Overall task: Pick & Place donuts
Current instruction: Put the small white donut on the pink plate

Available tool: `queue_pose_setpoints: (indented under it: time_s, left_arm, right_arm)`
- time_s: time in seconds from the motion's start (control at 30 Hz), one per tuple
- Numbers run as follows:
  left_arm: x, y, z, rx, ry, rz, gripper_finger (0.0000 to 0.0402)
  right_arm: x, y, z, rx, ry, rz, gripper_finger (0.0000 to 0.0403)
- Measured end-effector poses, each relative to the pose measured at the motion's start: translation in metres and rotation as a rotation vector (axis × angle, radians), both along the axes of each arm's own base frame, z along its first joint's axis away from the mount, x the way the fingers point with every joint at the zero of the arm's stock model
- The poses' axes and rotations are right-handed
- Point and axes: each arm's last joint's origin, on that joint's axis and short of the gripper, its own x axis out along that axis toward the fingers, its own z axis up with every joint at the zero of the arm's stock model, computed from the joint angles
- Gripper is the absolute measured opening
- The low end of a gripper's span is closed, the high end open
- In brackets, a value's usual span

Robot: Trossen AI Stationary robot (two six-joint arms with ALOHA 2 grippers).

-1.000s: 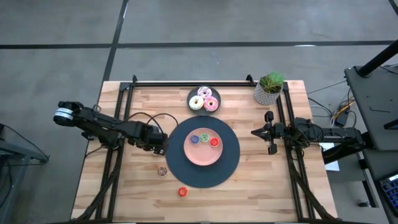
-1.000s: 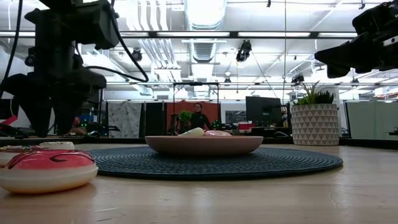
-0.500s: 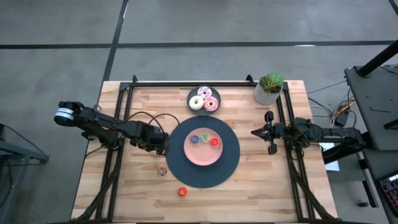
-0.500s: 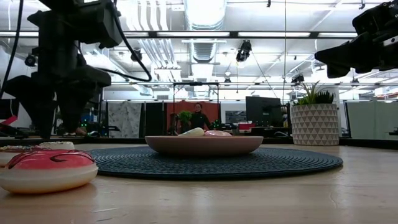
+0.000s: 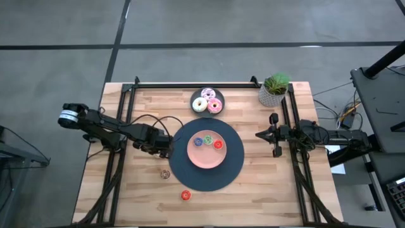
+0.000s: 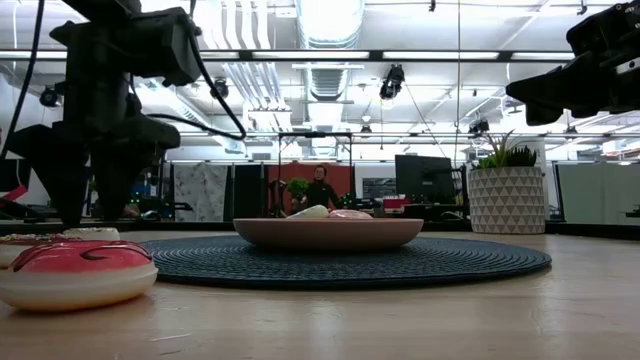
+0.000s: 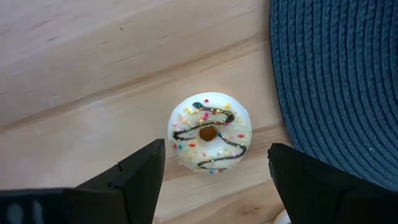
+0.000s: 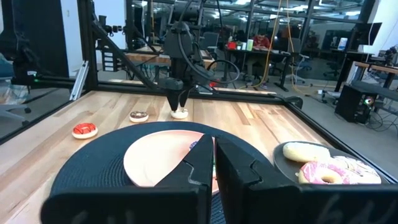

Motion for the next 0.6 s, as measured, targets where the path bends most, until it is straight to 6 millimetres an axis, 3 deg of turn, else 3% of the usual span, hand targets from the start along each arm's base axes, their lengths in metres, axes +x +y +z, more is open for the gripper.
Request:
queue_pose_setpoints:
  time_s: [0.6]
  left_arm:
    - [0.003, 0.000, -0.011, 0.008, 0.054, -0.027, 0.0256]
  right_arm:
    - [0.000, 0.000, 0.000, 0.000, 0.000, 0.000, 0.0008]
